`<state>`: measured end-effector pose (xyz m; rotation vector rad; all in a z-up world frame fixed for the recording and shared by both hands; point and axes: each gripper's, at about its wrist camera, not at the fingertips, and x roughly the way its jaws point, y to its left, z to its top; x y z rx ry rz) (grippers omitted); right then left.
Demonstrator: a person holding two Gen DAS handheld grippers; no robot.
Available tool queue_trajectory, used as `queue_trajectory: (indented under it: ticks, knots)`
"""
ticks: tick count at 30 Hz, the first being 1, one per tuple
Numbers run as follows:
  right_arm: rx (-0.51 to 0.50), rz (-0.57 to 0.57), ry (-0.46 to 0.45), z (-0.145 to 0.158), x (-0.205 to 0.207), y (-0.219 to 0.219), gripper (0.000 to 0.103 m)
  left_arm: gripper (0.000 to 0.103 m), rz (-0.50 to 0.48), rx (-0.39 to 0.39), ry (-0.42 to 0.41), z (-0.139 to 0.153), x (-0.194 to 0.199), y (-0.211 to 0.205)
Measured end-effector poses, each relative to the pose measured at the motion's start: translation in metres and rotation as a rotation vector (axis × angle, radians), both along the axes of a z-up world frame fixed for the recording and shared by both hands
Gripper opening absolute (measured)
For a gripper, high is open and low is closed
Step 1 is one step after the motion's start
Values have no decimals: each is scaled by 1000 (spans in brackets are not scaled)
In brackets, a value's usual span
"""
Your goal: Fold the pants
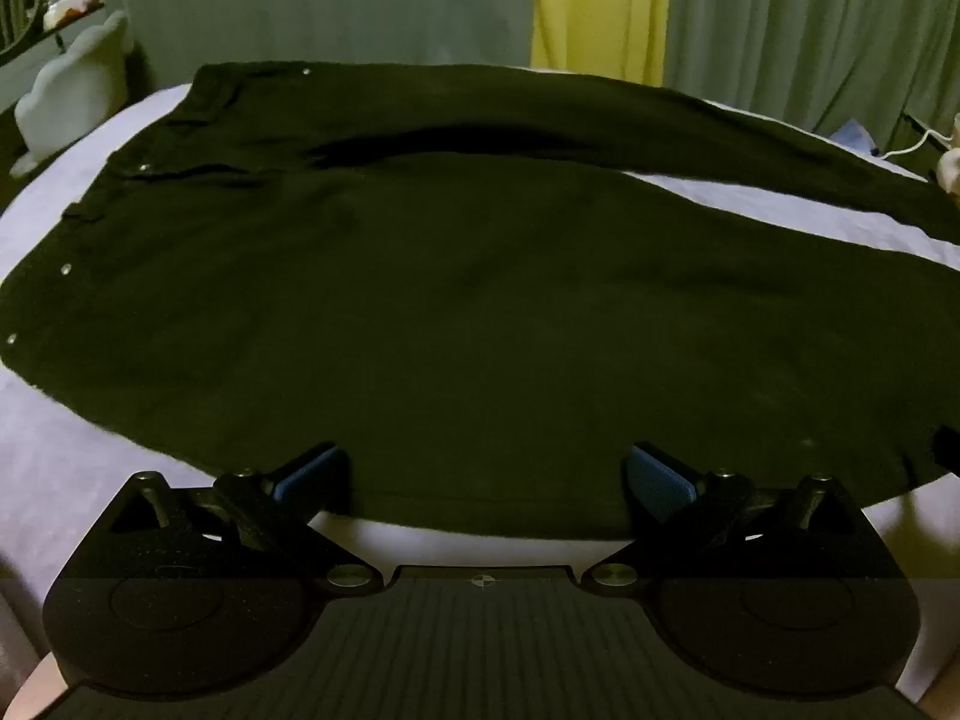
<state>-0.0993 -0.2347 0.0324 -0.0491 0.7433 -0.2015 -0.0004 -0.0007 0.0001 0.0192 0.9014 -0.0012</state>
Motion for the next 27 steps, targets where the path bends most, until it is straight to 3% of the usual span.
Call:
queue_trajectory:
  ticks: [27]
  knots:
    - [2,0,3,0,0,-1,99,103,6,-10,13,-2,2,5]
